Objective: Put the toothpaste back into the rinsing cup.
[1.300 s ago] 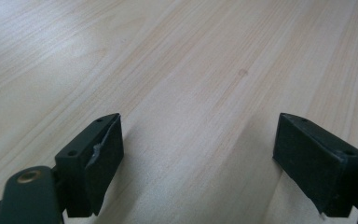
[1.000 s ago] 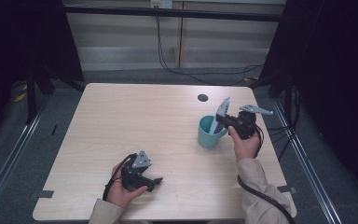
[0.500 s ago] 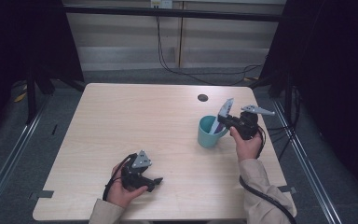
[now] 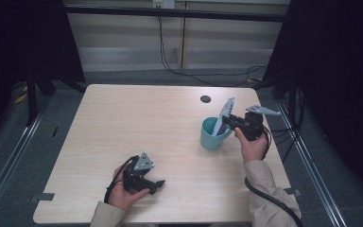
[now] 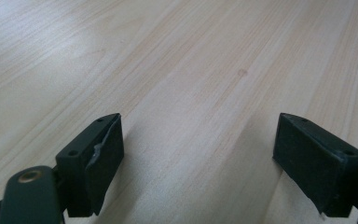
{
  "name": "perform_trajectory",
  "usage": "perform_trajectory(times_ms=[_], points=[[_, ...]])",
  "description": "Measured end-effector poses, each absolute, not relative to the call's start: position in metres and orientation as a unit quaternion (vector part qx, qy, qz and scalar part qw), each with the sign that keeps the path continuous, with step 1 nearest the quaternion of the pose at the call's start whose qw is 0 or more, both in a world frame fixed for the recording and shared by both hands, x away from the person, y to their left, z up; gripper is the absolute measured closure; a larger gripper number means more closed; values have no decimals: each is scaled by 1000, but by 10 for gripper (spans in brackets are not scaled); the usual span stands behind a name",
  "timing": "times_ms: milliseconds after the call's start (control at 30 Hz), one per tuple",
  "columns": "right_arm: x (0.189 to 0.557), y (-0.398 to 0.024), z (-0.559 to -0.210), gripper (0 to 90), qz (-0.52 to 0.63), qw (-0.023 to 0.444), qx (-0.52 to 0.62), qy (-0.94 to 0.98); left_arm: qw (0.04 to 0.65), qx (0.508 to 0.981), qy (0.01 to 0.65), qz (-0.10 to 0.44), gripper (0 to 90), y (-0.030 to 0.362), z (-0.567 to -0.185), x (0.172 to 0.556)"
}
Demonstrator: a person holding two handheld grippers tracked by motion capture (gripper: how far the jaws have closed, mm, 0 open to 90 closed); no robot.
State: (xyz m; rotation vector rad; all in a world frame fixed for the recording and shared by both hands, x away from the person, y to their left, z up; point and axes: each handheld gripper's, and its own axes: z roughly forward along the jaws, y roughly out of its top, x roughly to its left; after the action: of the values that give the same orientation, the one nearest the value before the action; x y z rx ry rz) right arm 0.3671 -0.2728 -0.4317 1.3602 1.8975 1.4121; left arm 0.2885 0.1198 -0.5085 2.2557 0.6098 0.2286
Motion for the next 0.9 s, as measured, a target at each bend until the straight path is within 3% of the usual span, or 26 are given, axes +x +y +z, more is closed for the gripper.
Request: perform_trajectory(times_ms=[267,600,900], points=[[367,-271,-430,652,503,207,488,682,388,887,236,88,163,120,-508,288],[363,-271,-427,375,480,210,508,684,388,887,235,87,162,120,-508,288],[360,-268,-425,307,478,206,501,692,388,887,235,87,162,120,-508,288]])
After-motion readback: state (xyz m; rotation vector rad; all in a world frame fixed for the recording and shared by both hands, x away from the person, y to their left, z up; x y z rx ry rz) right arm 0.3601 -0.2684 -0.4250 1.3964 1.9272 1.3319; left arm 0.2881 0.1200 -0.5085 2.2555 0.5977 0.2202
